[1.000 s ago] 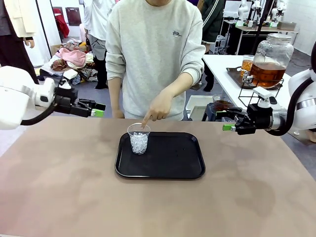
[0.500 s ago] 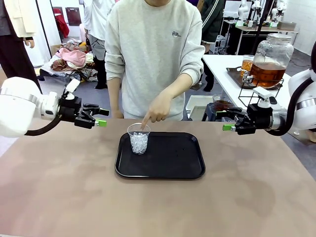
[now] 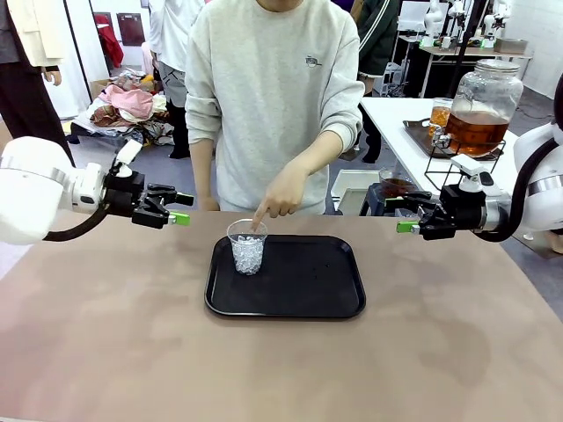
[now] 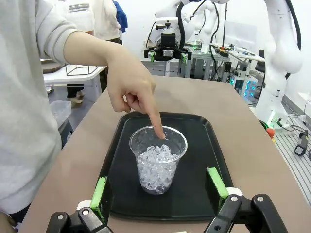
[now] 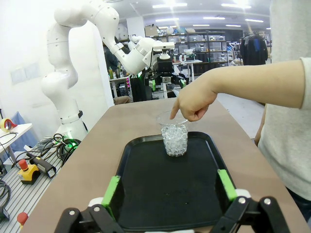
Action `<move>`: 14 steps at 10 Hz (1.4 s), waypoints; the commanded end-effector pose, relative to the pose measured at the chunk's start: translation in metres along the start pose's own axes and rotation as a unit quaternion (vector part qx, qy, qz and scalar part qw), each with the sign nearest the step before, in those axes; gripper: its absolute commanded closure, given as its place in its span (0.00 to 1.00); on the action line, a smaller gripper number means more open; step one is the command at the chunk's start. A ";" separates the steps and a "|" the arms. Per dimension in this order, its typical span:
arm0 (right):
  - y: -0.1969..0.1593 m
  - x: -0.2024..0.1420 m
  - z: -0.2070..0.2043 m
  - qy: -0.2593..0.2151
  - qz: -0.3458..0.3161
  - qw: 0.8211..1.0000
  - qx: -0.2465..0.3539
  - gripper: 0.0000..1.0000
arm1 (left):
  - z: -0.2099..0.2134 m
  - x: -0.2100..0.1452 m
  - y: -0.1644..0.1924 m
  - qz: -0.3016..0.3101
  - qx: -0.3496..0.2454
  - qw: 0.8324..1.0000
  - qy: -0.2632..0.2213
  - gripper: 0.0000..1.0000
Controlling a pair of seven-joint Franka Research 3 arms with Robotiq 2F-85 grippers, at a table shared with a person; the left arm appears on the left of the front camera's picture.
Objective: Pour the drink into the iced cup.
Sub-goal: Pick up the iced cup indicated by the human and present it to them.
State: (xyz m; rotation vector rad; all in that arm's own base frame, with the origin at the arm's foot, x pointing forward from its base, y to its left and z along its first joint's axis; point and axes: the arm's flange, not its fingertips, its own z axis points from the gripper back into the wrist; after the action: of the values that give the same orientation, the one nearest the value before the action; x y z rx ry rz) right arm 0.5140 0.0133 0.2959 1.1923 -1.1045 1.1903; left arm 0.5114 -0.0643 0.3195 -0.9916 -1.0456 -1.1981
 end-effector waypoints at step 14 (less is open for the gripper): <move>-0.001 0.003 0.000 0.001 0.000 1.000 0.001 0.00 | -0.048 -0.064 0.025 -0.063 0.011 0.998 -0.019 0.00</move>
State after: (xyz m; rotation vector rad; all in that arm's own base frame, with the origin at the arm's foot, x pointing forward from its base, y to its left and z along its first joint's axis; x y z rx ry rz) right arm 0.5140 0.0133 0.2958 1.1925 -1.1043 1.1902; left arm 0.5361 -0.0960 0.2440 -0.9479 -1.1595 -1.2739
